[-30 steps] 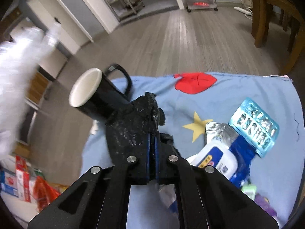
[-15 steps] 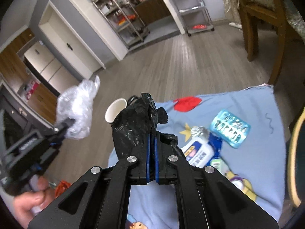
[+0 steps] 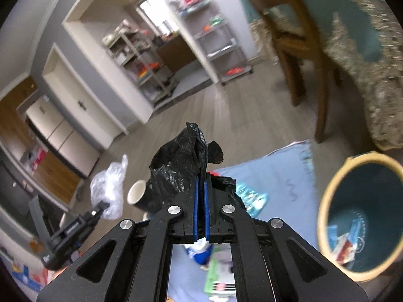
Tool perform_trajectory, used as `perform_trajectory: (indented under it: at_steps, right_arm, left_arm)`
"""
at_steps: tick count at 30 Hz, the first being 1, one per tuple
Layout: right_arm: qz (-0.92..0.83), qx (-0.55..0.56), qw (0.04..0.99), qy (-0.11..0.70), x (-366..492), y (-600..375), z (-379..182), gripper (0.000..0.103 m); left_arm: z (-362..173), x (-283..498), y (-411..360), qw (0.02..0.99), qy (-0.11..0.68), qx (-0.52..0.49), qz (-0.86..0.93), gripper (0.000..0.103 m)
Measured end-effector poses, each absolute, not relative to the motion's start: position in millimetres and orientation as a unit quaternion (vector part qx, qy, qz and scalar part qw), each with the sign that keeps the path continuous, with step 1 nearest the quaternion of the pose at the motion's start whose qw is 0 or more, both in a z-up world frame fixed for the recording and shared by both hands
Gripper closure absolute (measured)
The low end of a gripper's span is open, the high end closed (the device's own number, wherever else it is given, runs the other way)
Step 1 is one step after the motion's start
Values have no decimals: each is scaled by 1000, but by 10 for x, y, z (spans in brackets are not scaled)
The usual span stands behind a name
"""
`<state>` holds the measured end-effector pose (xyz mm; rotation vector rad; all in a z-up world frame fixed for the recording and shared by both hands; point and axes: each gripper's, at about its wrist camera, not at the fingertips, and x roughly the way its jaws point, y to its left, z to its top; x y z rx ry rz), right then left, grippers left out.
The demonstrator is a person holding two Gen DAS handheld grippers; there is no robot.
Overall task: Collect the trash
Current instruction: 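Carry the clear and black bags over the bin with both tools, then open both tools to drop the two bags into the bin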
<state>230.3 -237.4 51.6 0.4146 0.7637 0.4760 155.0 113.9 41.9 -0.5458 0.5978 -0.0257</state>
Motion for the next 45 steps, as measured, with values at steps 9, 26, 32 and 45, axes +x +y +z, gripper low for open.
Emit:
perform_trajectory:
  at_steps: [9,26,32,45]
  right_arm:
    - [159,230,894,350,2244,-3224,420,98]
    - [42,249,902,351,1962,-4143,-58,98]
    - [-6,256,893,370,1977,-4357,-256,98]
    - [-68,257,861,434,2057,-4566,-664,96]
  left_arm:
    - [531,1659,604,930,271,-239,-69,97]
    - [285,1854,-1020,913,326,-134,-208,97]
    - [19,1914,-1489,890,365,-122,-244,97]
    - [-594,2254,-2220,841,448,-105,-283,97]
